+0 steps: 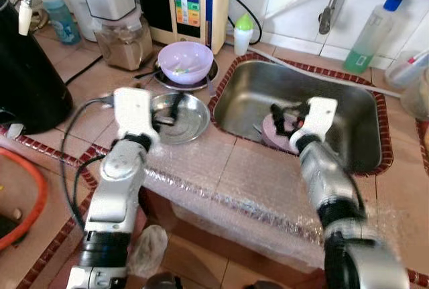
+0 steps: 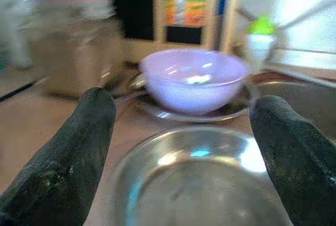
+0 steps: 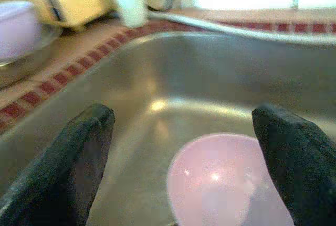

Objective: Kitchen organization

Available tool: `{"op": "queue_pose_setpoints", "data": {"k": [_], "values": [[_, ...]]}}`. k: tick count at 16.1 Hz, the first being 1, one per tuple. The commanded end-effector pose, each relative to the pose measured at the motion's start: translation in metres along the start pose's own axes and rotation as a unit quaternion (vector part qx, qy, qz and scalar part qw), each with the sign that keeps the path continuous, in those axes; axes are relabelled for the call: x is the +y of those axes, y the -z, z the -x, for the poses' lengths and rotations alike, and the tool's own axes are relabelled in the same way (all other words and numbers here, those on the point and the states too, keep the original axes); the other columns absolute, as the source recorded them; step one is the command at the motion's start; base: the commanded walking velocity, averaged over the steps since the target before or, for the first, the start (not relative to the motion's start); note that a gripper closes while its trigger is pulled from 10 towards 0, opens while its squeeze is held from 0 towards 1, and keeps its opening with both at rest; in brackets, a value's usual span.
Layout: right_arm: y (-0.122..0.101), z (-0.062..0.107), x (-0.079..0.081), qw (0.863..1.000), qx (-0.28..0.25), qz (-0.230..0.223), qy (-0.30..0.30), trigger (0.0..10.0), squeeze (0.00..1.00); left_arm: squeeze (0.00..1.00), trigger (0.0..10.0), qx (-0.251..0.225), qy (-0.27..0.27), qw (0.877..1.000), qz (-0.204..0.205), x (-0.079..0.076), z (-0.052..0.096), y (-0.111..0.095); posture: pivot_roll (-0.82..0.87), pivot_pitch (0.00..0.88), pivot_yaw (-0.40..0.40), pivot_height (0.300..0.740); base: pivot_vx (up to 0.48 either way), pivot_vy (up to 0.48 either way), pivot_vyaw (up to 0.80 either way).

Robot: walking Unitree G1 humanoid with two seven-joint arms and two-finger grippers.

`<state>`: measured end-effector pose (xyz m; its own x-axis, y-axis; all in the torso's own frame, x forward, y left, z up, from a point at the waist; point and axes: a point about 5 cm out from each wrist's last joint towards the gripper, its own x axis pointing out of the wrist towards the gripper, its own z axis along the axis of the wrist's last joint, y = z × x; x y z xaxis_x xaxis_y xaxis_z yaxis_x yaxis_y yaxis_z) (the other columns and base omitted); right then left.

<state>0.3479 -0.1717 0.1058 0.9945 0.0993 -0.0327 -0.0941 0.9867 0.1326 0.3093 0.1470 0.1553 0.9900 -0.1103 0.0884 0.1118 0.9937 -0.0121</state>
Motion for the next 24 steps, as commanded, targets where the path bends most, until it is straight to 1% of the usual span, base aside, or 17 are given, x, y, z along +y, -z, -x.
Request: {"op": "queue_pose_setpoints", "data": {"k": [1,2,4,5,6,7,8,9,10,11,12,13,14,15,17,23,24], "values": [[-0.013,0.001,0.005,0.999,-0.029,0.020,-0.021,10.0,1.00,1.00,10.0,0.007,-0.033,0.999,0.013,0.009,0.002,0.001,-0.02,0.022,-0.019,0.740,0.000,0.000,0.00],[-0.015,0.007,0.011,0.998,-0.035,0.030,-0.039,10.0,1.00,1.00,10.0,0.021,-0.048,0.998,0.030,0.017,0.000,0.005,-0.03,0.021,-0.018,0.740,0.000,0.000,0.00],[-0.008,0.013,0.018,0.997,-0.017,0.040,-0.060,10.0,1.00,1.00,10.0,0.044,-0.053,0.997,0.046,0.022,-0.005,0.011,-0.04,0.018,-0.013,0.740,0.000,0.000,0.00],[-0.005,0.015,0.021,0.997,-0.012,0.043,-0.070,10.0,0.70,1.00,10.0,0.045,-0.065,0.995,0.055,0.025,-0.008,0.011,-0.04,0.015,-0.010,0.740,0.000,0.000,0.00],[-0.004,0.019,0.025,0.996,-0.012,0.049,-0.078,10.0,0.00,0.45,10.0,0.049,-0.068,0.995,0.060,0.027,-0.012,0.011,-0.04,0.013,-0.008,0.740,0.000,0.000,0.00],[-0.004,0.022,0.029,0.995,-0.013,0.053,-0.084,10.0,0.00,0.00,10.0,0.062,-0.069,0.994,0.065,0.029,-0.015,0.013,-0.05,0.010,-0.004,0.740,0.000,0.000,0.00],[-0.005,0.028,0.035,0.994,-0.012,0.052,-0.093,10.0,0.00,0.00,10.0,0.093,-0.061,0.988,0.104,0.026,-0.019,0.020,-0.06,0.009,0.001,0.740,0.000,0.000,0.00],[-0.006,0.029,0.037,0.994,-0.012,0.051,-0.099,10.0,0.00,0.00,10.0,0.097,-0.053,0.987,0.114,0.025,-0.020,0.021,-0.06,0.010,0.002,0.740,0.000,0.000,0.00],[-0.007,0.035,0.044,0.990,-0.010,0.048,-0.133,10.0,0.00,0.00,10.0,0.112,-0.038,0.983,0.143,0.020,-0.022,0.025,-0.06,0.012,0.003,0.740,0.000,0.000,0.00],[-0.008,0.040,0.050,0.986,-0.013,0.046,-0.163,10.0,0.00,0.00,10.0,0.121,-0.037,0.980,0.152,0.018,-0.023,0.028,-0.06,0.014,0.003,0.740,0.000,0.000,0.00],[-0.010,0.048,0.058,0.975,-0.009,0.055,-0.216,10.0,0.00,0.00,3.7,0.139,-0.037,0.976,0.163,0.016,-0.024,0.033,-0.07,0.017,0.005,0.740,0.000,0.000,0.00],[-0.010,0.052,0.061,0.969,-0.005,0.068,-0.237,10.0,0.00,0.00,3.7,0.149,-0.039,0.973,0.170,0.015,-0.023,0.036,-0.07,0.017,0.005,0.740,0.000,0.000,0.00],[-0.009,0.057,0.063,0.963,0.002,0.074,-0.257,10.0,0.00,0.00,1.2,0.157,-0.041,0.970,0.181,0.015,-0.023,0.039,-0.07,0.021,0.005,0.740,0.000,0.000,0.00],[-0.010,0.060,0.065,0.959,0.009,0.076,-0.272,10.0,0.00,0.00,0.0,0.167,-0.038,0.968,0.186,0.015,-0.022,0.041,-0.07,0.023,0.005,0.740,0.000,0.000,0.00],[-0.009,0.062,0.069,0.953,0.017,0.097,-0.288,10.0,0.00,0.00,0.0,0.177,-0.041,0.965,0.192,0.017,-0.021,0.044,-0.07,0.021,0.006,0.740,0.000,0.000,0.00],[-0.008,0.065,0.073,0.944,0.028,0.114,-0.309,10.0,0.00,0.00,0.0,0.183,-0.060,0.959,0.210,0.025,-0.021,0.044,-0.07,0.009,0.003,0.740,0.000,0.000,0.00],[-0.008,0.065,0.073,0.943,0.029,0.117,-0.310,10.0,0.00,0.00,0.0,0.190,-0.071,0.952,0.229,0.029,-0.017,0.048,-0.07,0.009,0.003,0.740,0.000,0.000,0.00]]}}
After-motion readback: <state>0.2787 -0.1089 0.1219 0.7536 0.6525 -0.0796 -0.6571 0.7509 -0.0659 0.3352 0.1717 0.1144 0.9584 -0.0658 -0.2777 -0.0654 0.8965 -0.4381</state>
